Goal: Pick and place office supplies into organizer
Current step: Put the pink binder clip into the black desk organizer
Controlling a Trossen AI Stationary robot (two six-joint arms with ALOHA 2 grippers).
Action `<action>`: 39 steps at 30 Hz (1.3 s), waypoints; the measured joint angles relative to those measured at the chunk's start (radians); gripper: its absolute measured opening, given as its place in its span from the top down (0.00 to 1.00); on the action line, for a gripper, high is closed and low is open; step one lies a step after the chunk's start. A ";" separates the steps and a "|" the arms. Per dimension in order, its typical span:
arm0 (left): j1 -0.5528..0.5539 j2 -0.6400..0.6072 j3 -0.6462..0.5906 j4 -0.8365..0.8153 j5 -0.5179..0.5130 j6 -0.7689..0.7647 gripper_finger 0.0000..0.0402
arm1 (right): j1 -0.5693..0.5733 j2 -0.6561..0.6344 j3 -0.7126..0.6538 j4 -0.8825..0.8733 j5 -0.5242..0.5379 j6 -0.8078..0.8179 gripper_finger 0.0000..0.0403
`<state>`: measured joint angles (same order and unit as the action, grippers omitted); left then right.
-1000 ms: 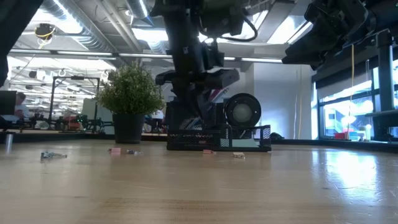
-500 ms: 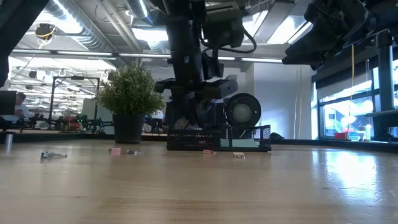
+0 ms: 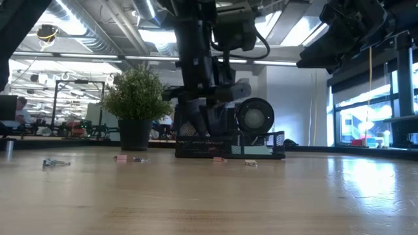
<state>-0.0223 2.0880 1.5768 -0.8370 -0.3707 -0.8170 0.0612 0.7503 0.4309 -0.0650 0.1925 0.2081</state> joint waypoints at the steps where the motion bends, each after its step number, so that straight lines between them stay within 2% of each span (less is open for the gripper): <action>1: 0.000 -0.002 0.000 0.000 0.019 -0.011 0.69 | 0.000 0.000 0.000 0.000 0.000 0.000 0.58; 7: -0.034 -0.014 0.007 -0.004 0.116 0.021 0.69 | 0.000 0.000 0.000 -0.001 0.000 -0.004 0.58; 15: -0.042 -0.015 0.025 -0.010 0.033 0.013 0.69 | 0.000 0.000 0.000 -0.001 0.000 -0.003 0.58; 23: 0.015 -0.015 0.025 -0.094 -0.013 0.038 0.69 | 0.000 0.000 0.000 -0.001 0.000 0.023 0.58; 27: 0.032 -0.016 0.025 -0.096 0.024 0.038 0.69 | 0.000 0.000 0.000 -0.001 0.000 0.023 0.58; 39: -0.033 -0.118 0.026 -0.101 -0.036 0.124 0.69 | 0.000 0.000 0.000 -0.012 0.000 0.022 0.58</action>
<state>-0.0550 1.9702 1.6024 -0.9377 -0.4065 -0.6930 0.0612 0.7505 0.4309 -0.0768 0.1924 0.2302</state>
